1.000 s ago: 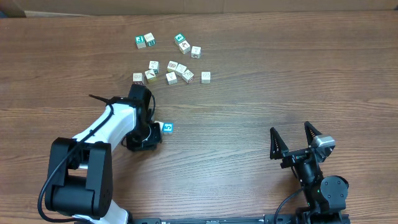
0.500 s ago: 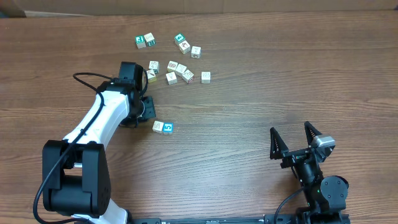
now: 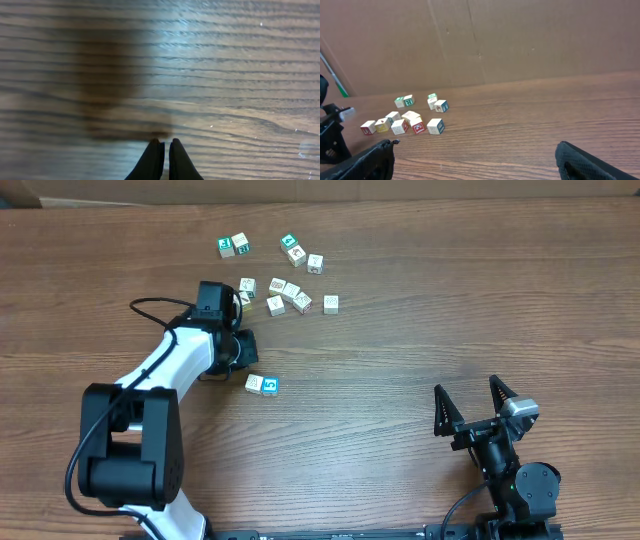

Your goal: Form a horizontal line

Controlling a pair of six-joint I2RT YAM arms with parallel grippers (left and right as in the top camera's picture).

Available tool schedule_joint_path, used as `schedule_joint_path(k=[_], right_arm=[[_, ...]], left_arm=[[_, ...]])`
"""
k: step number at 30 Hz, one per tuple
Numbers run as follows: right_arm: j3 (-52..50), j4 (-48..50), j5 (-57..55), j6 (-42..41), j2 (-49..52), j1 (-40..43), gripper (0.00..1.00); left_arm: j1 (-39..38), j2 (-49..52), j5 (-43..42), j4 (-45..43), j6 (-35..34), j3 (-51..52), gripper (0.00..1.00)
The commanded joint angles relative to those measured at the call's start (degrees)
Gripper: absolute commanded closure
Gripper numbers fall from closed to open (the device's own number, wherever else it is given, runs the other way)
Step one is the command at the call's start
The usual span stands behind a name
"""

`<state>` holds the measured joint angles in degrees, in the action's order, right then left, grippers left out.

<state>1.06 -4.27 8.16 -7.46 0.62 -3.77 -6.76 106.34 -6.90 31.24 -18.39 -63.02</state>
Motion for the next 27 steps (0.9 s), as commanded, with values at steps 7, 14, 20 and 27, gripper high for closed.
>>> schedule_joint_path(k=[7, 14, 20, 27], right_arm=[[-0.61, 0.26, 0.04, -0.15, -0.46, 0.26, 0.0], [-0.61, 0.26, 0.04, -0.15, -0.46, 0.26, 0.0], [-0.61, 0.26, 0.04, -0.15, -0.46, 0.26, 0.0], [-0.61, 0.26, 0.04, -0.15, -0.46, 0.26, 0.0]], left_arm=[[-0.5, 1.22, -3.06, 1.7, 2.16, 0.52, 0.96], [-0.5, 1.22, -3.02, 4.24, 3.26, 0.52, 0.96], [-0.5, 1.22, -3.02, 5.09, 3.26, 0.52, 0.96], [-0.5, 1.22, -2.99, 5.95, 3.52, 0.52, 0.96]])
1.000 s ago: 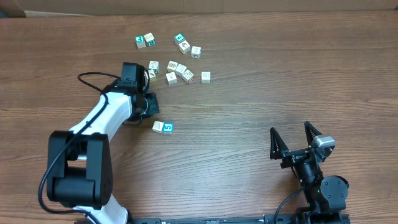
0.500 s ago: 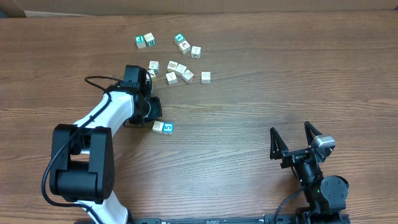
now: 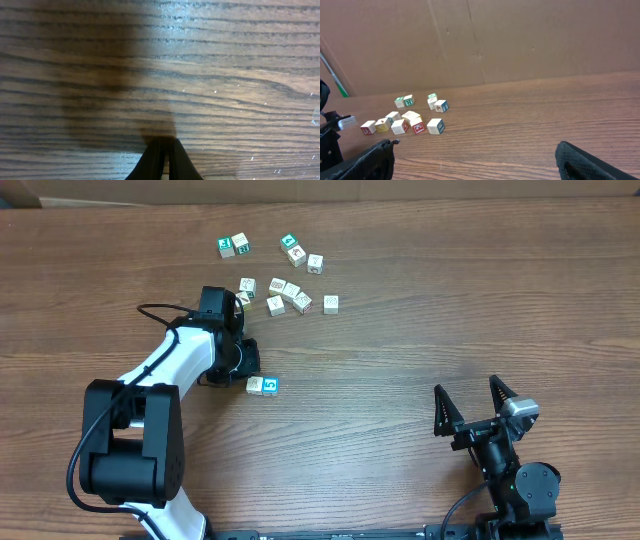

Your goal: Form a horizontal line

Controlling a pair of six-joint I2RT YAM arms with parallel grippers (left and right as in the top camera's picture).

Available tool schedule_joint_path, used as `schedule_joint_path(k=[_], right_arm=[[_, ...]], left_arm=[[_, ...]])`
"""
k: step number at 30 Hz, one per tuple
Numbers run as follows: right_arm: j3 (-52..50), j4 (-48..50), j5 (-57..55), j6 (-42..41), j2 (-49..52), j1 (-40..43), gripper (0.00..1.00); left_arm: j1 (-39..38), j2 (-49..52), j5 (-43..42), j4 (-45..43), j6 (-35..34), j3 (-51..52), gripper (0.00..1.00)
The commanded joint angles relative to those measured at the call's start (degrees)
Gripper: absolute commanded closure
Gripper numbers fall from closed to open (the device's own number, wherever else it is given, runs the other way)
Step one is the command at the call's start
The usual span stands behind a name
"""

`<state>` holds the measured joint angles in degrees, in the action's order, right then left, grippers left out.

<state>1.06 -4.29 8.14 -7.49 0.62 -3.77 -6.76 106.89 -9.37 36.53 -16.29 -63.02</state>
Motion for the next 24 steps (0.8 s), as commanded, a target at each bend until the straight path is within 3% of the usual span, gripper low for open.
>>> schedule_joint_path(k=[1, 24], right_arm=[[-0.61, 0.31, 0.07, -0.13, -0.46, 0.26, 0.0], [-0.61, 0.28, 0.07, -0.13, -0.46, 0.26, 0.0]], left_arm=[[-0.5, 0.68, -0.52, 0.74, 1.55, 0.52, 0.96], [-0.48, 0.68, 2.16, 2.16, 1.86, 0.52, 0.96]])
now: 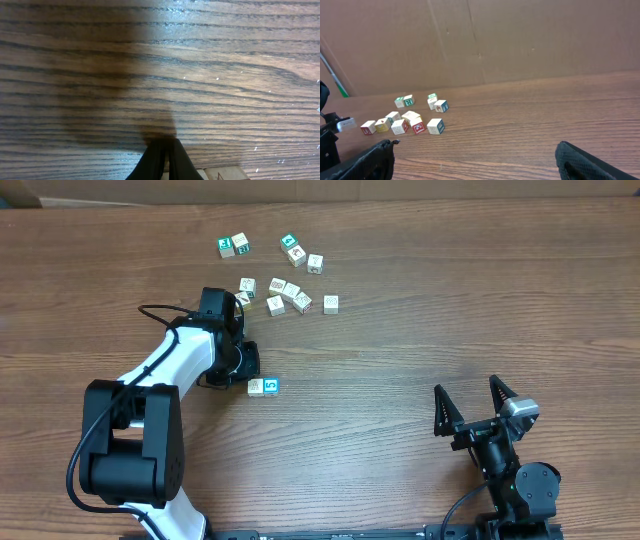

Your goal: Form a horizontal line

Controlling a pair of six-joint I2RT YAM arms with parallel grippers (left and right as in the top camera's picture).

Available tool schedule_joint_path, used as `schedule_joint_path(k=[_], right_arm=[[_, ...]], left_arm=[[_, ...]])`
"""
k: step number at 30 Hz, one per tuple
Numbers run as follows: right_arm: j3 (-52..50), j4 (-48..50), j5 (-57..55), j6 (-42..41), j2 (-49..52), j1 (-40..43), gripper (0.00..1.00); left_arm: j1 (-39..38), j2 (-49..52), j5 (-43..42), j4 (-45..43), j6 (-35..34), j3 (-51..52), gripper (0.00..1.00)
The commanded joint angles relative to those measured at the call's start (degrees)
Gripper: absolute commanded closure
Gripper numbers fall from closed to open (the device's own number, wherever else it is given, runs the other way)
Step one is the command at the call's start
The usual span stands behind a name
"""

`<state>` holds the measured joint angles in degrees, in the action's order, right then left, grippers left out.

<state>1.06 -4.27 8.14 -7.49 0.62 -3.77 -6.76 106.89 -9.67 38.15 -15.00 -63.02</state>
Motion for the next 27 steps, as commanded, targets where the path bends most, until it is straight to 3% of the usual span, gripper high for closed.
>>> schedule_joint_path(k=[1, 6, 18, 27], right_arm=[[-0.61, 0.26, 0.07, -0.13, -0.46, 0.26, 0.0], [-0.61, 0.26, 0.07, -0.13, -0.46, 0.26, 0.0], [-0.61, 0.26, 0.07, -0.13, -0.46, 0.26, 0.0], [-0.61, 0.28, 0.07, -0.13, -0.46, 0.26, 0.0]], left_arm=[[-0.39, 0.68, 3.43, 0.42, 0.22, 0.52, 0.96], [0.24, 0.68, 8.92, -0.22, -0.9, -1.42, 0.96], [4.09, 0.66, 8.63, 9.77, -1.75, -23.45, 0.96], [4.07, 0.7, 8.63, 18.69, -2.16, -21.66, 0.96]])
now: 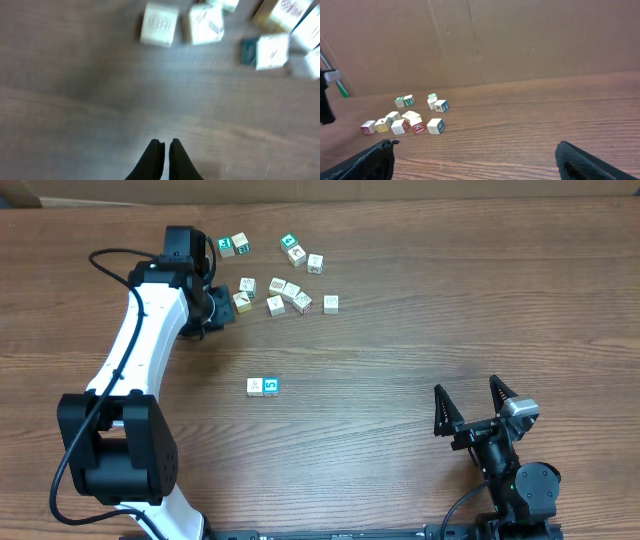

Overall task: Form a horizontal line
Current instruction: 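Move the left gripper back over the block cluster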

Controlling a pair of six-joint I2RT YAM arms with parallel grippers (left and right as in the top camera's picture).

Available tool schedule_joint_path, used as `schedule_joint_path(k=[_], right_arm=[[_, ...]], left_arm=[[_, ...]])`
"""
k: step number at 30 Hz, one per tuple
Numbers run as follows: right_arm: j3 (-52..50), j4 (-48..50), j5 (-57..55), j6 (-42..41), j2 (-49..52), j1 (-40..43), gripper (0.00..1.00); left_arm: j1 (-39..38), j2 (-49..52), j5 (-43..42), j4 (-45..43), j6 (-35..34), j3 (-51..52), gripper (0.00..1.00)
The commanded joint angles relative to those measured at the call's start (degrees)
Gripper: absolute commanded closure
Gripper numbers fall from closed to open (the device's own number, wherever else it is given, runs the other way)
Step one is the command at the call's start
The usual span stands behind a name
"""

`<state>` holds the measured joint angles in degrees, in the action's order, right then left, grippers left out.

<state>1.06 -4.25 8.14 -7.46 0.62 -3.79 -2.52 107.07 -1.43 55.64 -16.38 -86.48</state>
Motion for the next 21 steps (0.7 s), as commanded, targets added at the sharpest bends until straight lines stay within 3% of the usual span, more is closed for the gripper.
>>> schedule_joint_path(k=[1, 12, 21], right_arm=[[-0.61, 0.24, 0.07, -0.15, -0.46, 0.28, 0.0], [-0.61, 0.24, 0.07, -0.15, -0.46, 0.28, 0.0], [-0.61, 0.24, 0.07, -0.15, -0.46, 0.28, 0.0]], left_arm=[[-0.17, 0.52, 0.37, 1.62, -0.79, 2.67, 0.96], [-0.57, 0.52, -1.53, -5.88, -0.92, 17.86, 0.96], [-1.31, 0.52, -7.8, -9.64, -0.5, 20.63, 0.96]])
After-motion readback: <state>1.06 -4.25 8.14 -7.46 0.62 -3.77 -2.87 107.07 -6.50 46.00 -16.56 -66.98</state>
